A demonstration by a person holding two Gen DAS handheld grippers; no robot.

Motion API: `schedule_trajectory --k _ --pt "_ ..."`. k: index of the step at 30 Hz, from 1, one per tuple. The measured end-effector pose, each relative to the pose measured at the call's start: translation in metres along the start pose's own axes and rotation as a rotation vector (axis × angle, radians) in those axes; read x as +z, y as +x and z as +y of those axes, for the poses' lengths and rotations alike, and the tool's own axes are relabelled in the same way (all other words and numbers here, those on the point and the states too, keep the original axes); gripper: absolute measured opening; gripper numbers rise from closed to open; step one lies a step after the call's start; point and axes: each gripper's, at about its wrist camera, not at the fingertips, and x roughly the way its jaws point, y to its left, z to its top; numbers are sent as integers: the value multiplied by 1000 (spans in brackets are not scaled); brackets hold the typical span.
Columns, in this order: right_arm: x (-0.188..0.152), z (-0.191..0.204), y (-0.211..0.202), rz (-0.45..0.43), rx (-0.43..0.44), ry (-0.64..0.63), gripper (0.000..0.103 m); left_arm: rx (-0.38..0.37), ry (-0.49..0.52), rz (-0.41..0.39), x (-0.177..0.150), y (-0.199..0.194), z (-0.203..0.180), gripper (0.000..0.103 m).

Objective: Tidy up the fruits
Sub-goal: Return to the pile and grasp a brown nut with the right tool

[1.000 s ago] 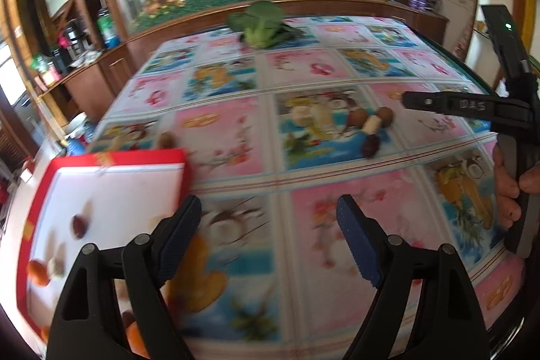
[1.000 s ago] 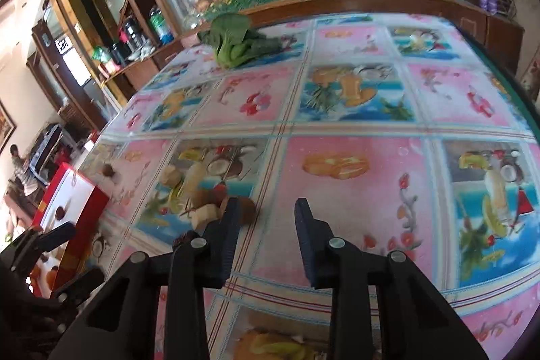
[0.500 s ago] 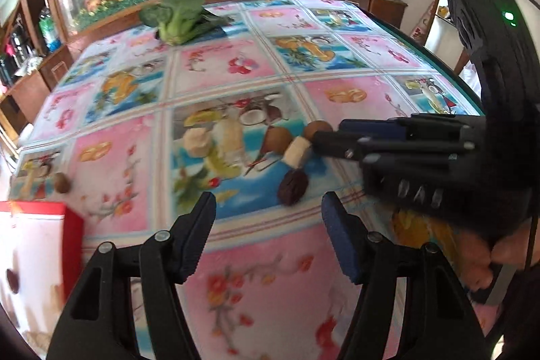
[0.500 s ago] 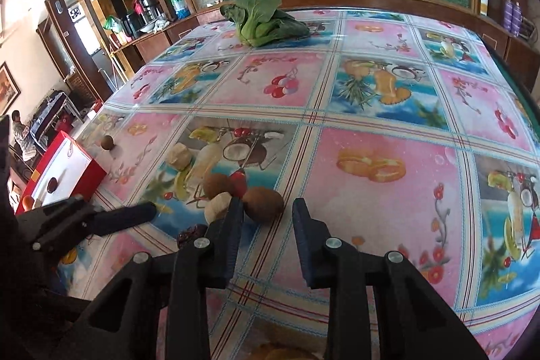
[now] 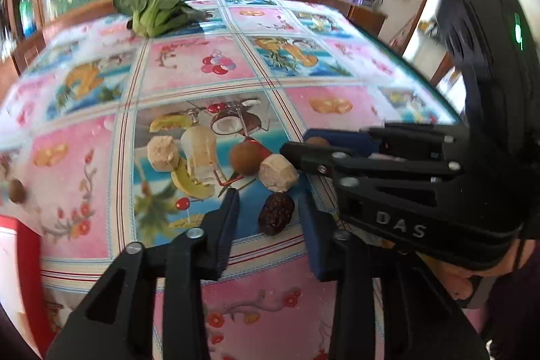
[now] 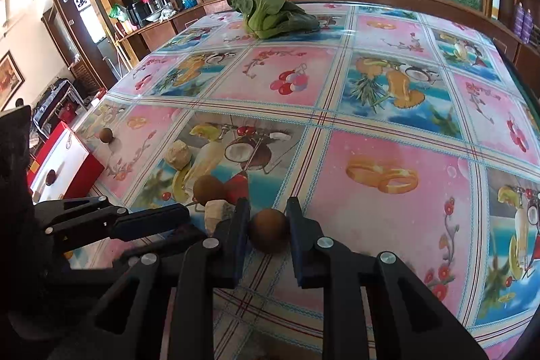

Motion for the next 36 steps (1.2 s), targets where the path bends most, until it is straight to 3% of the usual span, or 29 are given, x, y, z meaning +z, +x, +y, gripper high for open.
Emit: schedule_trajectory --k 2,11,17,25,28,30,34,35,36 --pt "2 -5 0 9 20 27 21 -7 -13 1 1 0 5 23" --pt "2 -7 0 18 43 29 21 -52 11 11 1 2 1 22" --pt "1 -3 -1 31 13 -34 21 9 70 14 -1 2 -10 23" --pt "-3 1 -4 47 -25 -92 22 23 83 15 -3 0 -11 26" --pt "-4 -3 -5 53 -16 -74 22 39 105 16 -6 0 -16 48" --pt "-4 -3 -6 55 -20 -70 22 79 117 37 -8 3 -18 91" --pt "-6 -2 -8 63 -26 -70 22 62 91 35 -7 2 -11 90" --pt "-7 -3 -8 65 -25 -66 22 60 83 32 -7 1 -9 87" --pt "-7 -3 -9 68 -25 -61 22 62 78 27 -6 0 -9 74"
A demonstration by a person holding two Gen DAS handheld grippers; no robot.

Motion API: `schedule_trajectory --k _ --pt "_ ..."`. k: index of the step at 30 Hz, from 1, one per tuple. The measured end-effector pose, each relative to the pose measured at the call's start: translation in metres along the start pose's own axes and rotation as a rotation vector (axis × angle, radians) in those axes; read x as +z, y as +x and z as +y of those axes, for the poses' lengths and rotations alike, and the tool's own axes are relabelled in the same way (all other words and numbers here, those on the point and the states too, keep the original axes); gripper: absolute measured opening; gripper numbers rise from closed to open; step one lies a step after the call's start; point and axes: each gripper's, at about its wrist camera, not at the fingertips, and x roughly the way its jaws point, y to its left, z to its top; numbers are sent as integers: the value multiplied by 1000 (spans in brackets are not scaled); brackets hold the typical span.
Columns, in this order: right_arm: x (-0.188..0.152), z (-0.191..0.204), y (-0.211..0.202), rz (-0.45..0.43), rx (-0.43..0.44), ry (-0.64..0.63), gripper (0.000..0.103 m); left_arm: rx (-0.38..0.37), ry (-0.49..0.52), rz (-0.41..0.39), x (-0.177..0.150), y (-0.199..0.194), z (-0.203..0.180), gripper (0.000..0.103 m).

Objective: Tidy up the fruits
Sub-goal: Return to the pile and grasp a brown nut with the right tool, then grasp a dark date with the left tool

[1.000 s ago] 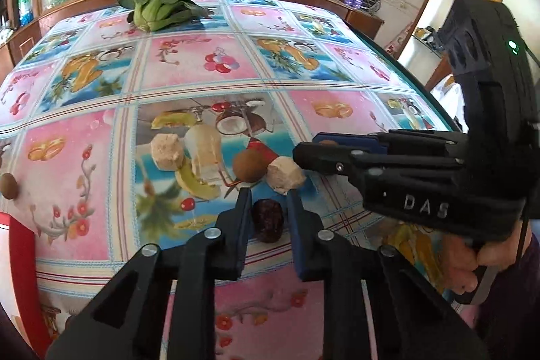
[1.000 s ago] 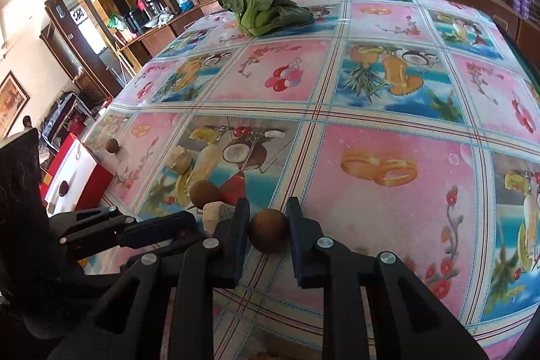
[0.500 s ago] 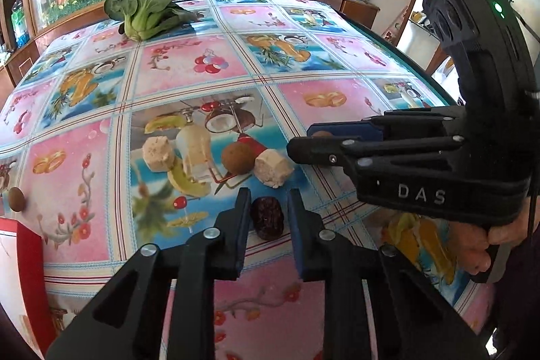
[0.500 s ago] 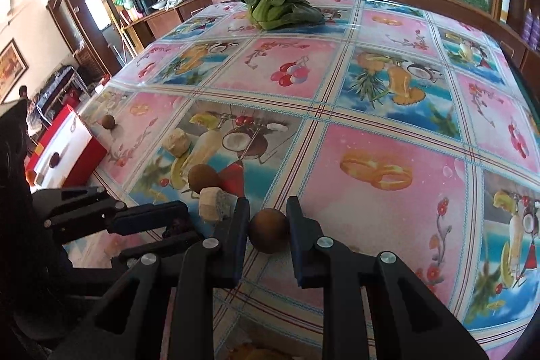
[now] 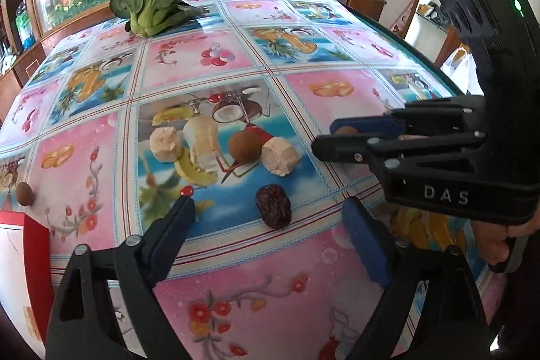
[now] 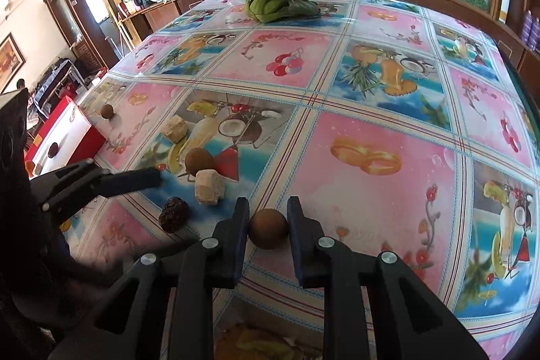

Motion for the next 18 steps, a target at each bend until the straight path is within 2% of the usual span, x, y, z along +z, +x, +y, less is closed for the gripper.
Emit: schedule_trajectory --k 1,2,6,7,8,9,11,13,18 --pt "0 -1 0 1 1 6 22 0 -15 -15 1 -2 4 64" --pt "-1 -1 -1 2 0 9 22 0 -30 -21 2 -2 6 50" --pt "-3 4 -2 3 -28 -11 22 6 -24 -19 4 0 5 47" --pt "-3 6 -2 4 -35 -18 22 0 -15 -18 4 0 3 43" --pt "-4 8 -2 5 -44 -29 22 2 -8 -17 4 0 2 33" --pt "-4 9 -2 8 -52 -39 22 5 0 -15 5 1 0 30" --pt "-5 11 -3 9 -65 -47 22 18 14 -13 5 1 -2 29" --pt "-6 12 -3 8 -75 -45 22 26 26 -11 5 1 -4 20" --pt "-7 9 -5 -4 -73 35 21 70 64 -10 3 0 -12 20"
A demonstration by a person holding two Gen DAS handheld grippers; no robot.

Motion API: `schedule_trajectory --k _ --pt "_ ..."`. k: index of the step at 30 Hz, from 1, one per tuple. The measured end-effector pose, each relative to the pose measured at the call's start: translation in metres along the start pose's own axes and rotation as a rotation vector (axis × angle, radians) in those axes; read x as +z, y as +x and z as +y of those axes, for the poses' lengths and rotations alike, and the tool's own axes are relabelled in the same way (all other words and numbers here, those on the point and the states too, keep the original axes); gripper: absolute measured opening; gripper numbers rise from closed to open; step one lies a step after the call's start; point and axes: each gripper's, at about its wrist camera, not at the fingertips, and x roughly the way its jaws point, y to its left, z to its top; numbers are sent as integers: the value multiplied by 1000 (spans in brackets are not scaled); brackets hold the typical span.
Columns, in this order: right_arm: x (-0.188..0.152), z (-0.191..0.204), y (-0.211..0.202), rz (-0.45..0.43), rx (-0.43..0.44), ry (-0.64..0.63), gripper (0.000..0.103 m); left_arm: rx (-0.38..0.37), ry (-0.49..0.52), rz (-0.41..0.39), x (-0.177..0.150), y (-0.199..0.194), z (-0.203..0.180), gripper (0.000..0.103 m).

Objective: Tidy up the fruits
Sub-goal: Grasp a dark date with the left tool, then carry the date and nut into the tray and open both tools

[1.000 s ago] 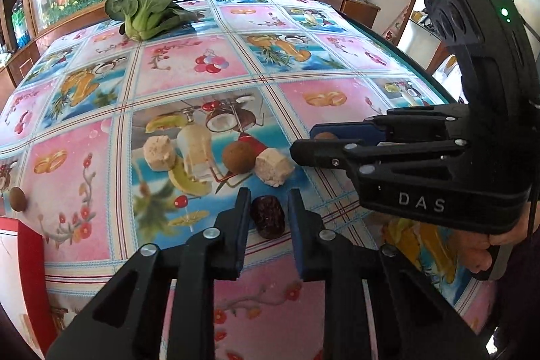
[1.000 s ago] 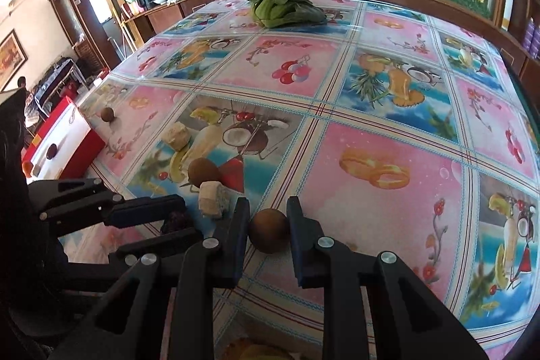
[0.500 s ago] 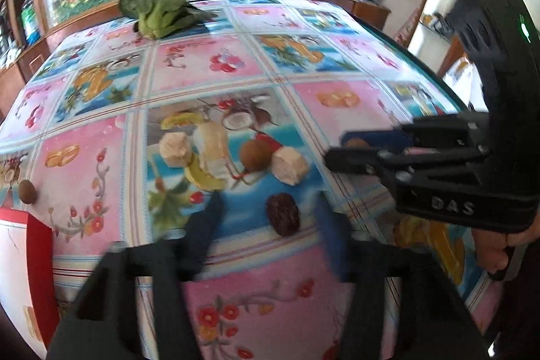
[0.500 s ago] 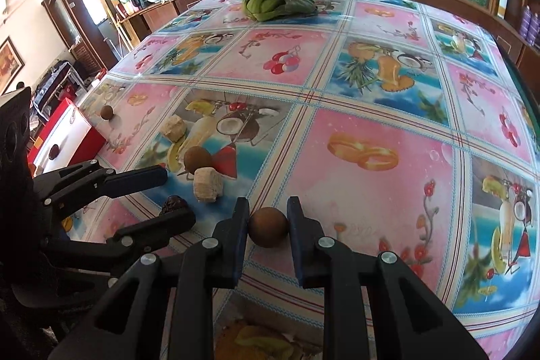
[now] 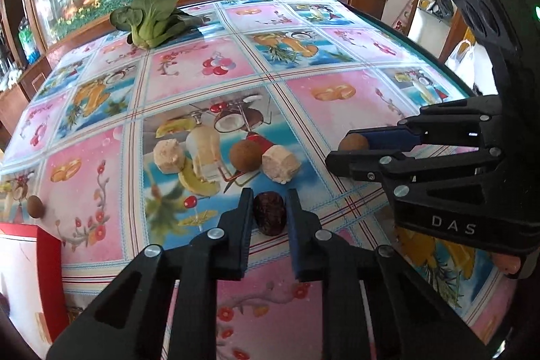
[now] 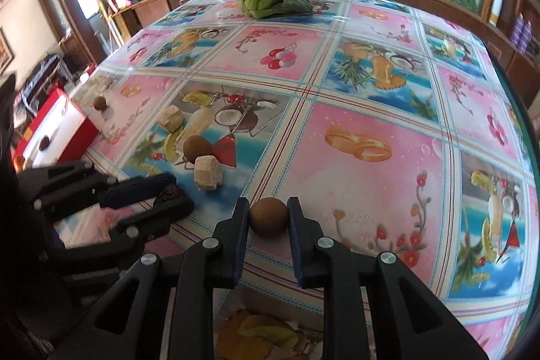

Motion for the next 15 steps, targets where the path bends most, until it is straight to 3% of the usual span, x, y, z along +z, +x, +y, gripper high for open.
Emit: schedule_trajectory --k 7,15 --pt "-9 23 -28 -117 69 95 21 15 -21 -29 -10 -32 -2 20" --pt "4 122 -52 -204 160 -16 21 73 -86 -146 -27 -116 33 20"
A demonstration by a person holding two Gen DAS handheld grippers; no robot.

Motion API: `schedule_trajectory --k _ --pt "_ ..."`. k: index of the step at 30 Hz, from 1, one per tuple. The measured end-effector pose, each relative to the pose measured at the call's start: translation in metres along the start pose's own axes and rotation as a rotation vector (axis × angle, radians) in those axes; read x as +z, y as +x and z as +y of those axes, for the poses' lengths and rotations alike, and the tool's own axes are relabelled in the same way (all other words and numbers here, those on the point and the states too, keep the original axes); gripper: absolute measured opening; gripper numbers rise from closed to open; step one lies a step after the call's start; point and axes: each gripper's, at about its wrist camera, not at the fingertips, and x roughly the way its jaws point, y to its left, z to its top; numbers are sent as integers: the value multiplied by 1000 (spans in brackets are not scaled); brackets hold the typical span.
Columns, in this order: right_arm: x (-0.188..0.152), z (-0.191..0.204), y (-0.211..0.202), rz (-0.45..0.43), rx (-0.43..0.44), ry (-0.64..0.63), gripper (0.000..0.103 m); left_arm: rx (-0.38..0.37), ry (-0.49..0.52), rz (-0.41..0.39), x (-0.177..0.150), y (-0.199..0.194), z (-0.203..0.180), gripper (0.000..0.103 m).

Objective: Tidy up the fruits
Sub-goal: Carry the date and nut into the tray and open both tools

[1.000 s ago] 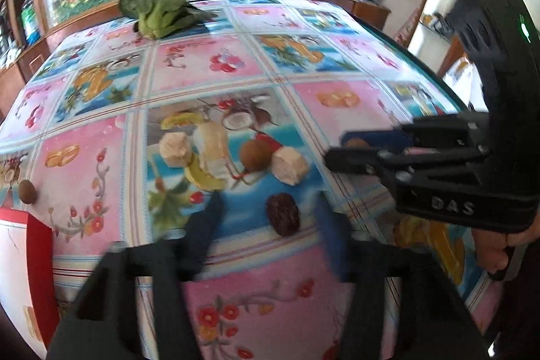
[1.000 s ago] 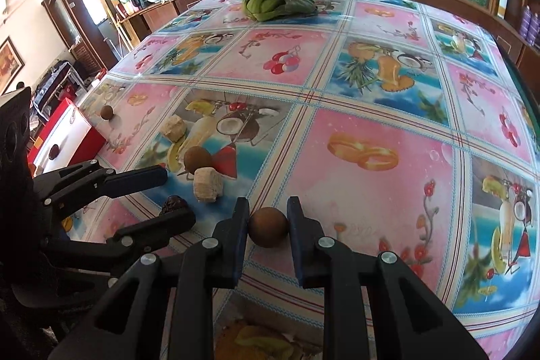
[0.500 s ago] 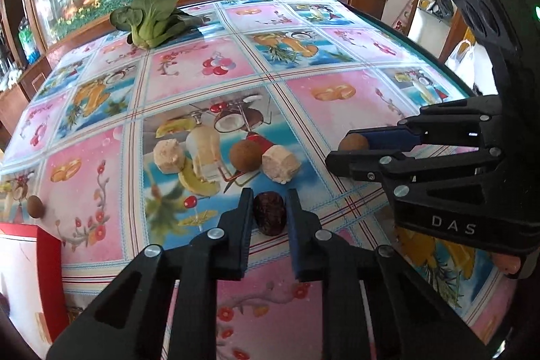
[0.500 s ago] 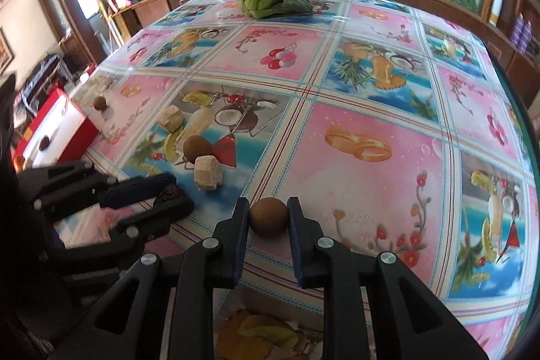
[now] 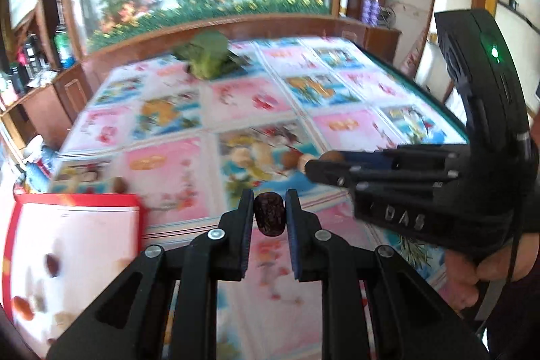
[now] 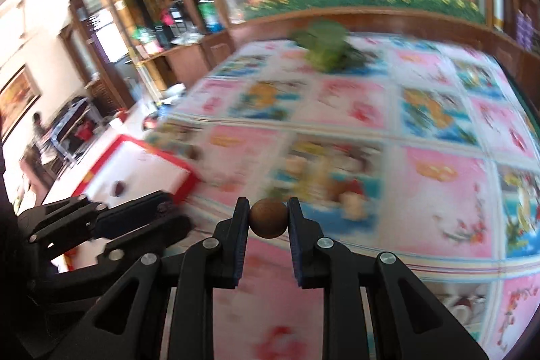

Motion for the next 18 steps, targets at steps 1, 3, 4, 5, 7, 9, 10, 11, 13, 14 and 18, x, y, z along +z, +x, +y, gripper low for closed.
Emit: schedule_trajectory --k 1,3,4,5,7,9,10,11,13,14,18 --pt "3 12 3 2 22 -8 21 8 -8 -9 0 -6 6 20" --pt "9 29 11 4 82 -3 21 50 -37 -40 -1 -23 24 20" --pt "11 39 16 6 109 -4 21 69 -52 -49 -2 -29 34 20" --pt "15 52 24 15 133 -14 21 88 -70 -56 -4 -36 44 20" --pt "20 72 36 26 147 -42 21 134 -112 -65 -10 -47 67 20" --pt "25 91 52 42 173 -67 21 187 -163 -68 -17 -56 94 20" --pt "28 98 59 50 182 -75 21 205 -178 -68 -20 -60 103 20" --pt "30 105 66 57 186 -82 21 233 -199 -70 -24 -65 114 20" --pt "33 112 79 70 197 -89 21 289 -244 -67 -32 -72 139 20" --pt "33 114 84 78 202 -84 21 321 -275 -62 -37 -74 153 20" --pt "33 110 100 110 202 -59 21 423 -340 -43 -51 -82 192 20"
